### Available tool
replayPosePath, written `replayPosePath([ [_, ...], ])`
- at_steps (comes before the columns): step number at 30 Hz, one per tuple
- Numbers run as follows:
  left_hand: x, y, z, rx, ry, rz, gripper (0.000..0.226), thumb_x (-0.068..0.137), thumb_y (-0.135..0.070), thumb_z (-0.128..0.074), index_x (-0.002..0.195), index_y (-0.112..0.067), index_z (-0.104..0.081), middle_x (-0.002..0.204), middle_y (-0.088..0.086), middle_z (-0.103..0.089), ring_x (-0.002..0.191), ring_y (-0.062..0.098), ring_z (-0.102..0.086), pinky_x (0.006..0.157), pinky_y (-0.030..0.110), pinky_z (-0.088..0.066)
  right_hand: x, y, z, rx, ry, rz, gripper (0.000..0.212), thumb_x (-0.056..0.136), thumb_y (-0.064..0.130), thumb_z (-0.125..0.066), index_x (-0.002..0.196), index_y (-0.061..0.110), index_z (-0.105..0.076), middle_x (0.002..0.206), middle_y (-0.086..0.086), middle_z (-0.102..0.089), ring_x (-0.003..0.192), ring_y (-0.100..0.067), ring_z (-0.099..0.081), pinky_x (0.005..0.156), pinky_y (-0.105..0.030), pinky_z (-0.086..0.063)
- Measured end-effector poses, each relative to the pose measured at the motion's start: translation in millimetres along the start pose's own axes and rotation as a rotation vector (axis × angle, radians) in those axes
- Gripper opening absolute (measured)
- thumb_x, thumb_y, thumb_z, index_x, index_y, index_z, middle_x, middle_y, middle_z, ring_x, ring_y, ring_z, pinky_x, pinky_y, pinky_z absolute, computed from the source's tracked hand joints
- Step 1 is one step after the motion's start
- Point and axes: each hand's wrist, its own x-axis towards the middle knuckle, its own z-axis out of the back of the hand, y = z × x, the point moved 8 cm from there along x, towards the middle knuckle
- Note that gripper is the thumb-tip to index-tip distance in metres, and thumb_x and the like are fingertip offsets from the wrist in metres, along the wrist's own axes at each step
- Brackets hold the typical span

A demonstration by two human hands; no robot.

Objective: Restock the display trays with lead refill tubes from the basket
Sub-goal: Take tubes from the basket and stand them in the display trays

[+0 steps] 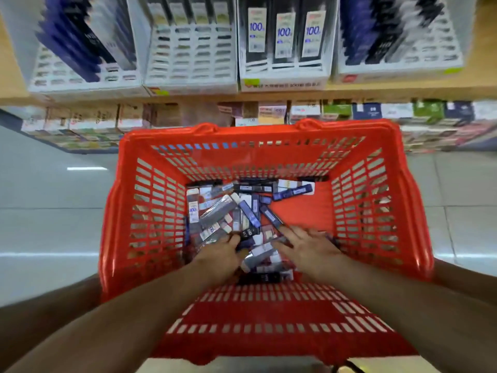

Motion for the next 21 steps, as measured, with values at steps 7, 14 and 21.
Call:
replayPosePath([
  [7,11.9,1.1,-10.8,0.09,-0.087,0.048,0.084,0.087,-0.047,-0.059,0.149,-0.022,-0.008,0.155,0.015,-0.009,0.14,0.035,-0.016,0.106,0.051,-0.031,35.3,23.9,-12.5,-0.125,-0.023,0.002,0.116,0.079,0.047,-0.073,0.155,0.014,0.009,0.162,-0.014,0.019,0.15,-0.031,0.016,0.118,-0.058,-0.005],
  [14,15.9,20.3,-6.1,0.015,-0.188,0.107,0.055,0.094,-0.028,-0.051,0.14,-0.025,-0.021,0.148,0.015,-0.026,0.129,0.035,-0.036,0.102,0.047,-0.037,41.8,20.7,-1.8,0.023,-0.17,-0.094,0.084,0.086,0.025,-0.064,0.153,0.02,-0.015,0.159,-0.007,-0.015,0.149,-0.025,-0.006,0.112,-0.051,-0.02],
  [21,19.4,42.0,9.8,-0.368,-0.233,0.164,0.065,0.087,-0.016,-0.056,0.134,-0.031,-0.014,0.113,0.012,-0.061,0.097,0.031,-0.059,0.078,0.036,-0.043,46.6,-6.0,12.2,0.081,-0.259,-0.16,0.059,0.091,0.008,-0.052,0.144,0.019,-0.029,0.144,-0.004,-0.032,0.137,-0.026,-0.025,0.101,-0.044,-0.037],
])
